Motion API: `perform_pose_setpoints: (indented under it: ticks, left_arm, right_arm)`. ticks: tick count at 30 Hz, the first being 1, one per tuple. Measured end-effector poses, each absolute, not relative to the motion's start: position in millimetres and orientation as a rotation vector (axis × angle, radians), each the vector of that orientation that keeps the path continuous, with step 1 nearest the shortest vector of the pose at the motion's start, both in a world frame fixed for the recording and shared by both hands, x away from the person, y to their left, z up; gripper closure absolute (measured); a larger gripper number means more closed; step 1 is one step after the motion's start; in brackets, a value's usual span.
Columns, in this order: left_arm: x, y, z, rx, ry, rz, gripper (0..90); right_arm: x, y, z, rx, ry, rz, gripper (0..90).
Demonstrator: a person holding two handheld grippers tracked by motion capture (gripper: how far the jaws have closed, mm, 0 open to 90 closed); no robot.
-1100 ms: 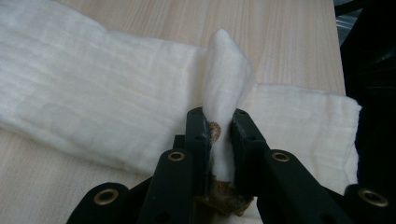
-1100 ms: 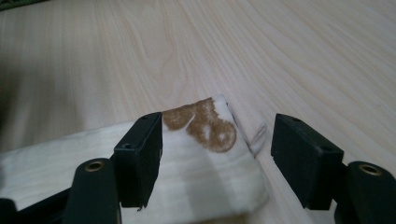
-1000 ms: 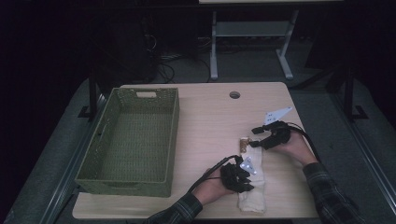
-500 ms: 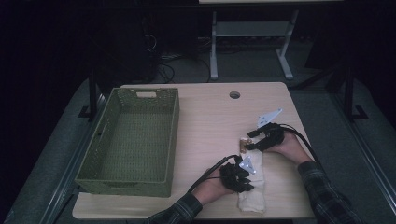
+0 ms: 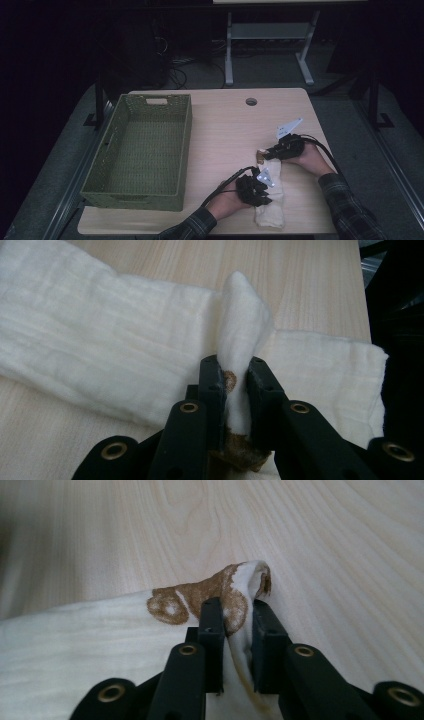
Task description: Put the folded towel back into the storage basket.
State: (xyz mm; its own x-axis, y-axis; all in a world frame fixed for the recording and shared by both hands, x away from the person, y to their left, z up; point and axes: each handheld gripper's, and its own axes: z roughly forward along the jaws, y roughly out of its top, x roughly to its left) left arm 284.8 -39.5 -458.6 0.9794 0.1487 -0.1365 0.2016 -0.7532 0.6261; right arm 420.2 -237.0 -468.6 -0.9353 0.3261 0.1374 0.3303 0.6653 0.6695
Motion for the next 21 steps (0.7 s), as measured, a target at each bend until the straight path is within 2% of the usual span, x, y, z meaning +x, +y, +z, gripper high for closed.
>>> perform_pose_setpoints:
  ticks: [8, 21]
  left_arm:
    - [286.7, -37.4, -455.5, 2.415, 0.253, -0.133, 79.9]
    - [293.3, -17.7, -416.0, 2.329, 0.272, -0.123, 80.0]
  right_arm:
    - [421.4, -236.9, -463.8, -0.611, -2.817, -1.137, 80.5]
    - [423.7, -232.0, -421.7, -0.546, -2.851, -1.222, 80.5]
